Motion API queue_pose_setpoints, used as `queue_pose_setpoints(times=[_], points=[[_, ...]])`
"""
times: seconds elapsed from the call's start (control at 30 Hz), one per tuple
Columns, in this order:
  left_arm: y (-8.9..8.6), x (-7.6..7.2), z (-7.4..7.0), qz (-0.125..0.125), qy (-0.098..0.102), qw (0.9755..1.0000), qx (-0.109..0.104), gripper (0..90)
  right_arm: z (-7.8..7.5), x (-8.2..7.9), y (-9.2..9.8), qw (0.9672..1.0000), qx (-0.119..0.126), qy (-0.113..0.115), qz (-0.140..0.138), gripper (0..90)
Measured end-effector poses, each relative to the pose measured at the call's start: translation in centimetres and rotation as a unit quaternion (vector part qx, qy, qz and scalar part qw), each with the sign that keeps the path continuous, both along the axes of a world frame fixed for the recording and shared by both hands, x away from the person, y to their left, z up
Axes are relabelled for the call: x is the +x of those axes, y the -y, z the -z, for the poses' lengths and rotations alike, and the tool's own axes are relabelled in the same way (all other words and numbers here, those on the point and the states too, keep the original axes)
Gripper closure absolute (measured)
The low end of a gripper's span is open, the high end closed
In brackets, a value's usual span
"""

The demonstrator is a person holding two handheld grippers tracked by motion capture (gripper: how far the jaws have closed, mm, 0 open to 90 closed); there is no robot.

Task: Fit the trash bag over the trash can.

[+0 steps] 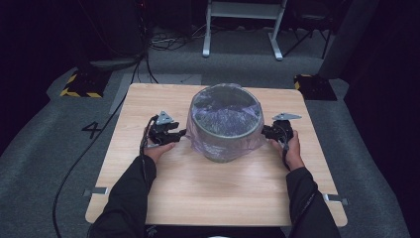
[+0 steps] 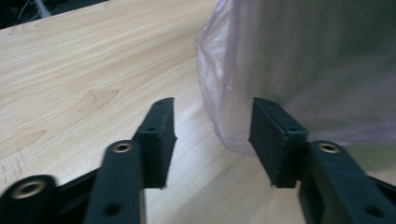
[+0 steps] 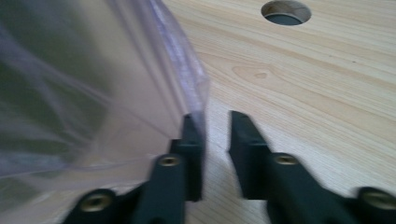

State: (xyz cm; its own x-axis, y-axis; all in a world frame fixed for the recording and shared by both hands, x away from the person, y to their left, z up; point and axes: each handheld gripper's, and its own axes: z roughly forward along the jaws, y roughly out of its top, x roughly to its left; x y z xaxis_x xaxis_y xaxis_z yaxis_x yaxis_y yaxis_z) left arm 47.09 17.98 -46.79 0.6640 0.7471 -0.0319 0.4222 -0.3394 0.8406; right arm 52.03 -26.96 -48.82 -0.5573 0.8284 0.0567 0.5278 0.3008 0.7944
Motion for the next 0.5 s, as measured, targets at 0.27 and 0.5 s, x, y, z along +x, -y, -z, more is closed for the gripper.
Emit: queue_pose_setpoints(times=[0.27, 0.5], points=[[0.6, -2.8, -1.3, 0.047, -0.005, 0.9988, -0.009, 19.3, -1.6, -1.4, 1.2, 0.9992, 0.018, 0.029, -0.019, 39.0], [2.3, -4.3, -2.1, 0.092, 0.019, 0.9955, -0.010, 19.2, -2.8, -2.7, 1.2, 0.9980, 0.008, 0.058, -0.023, 34.4]])
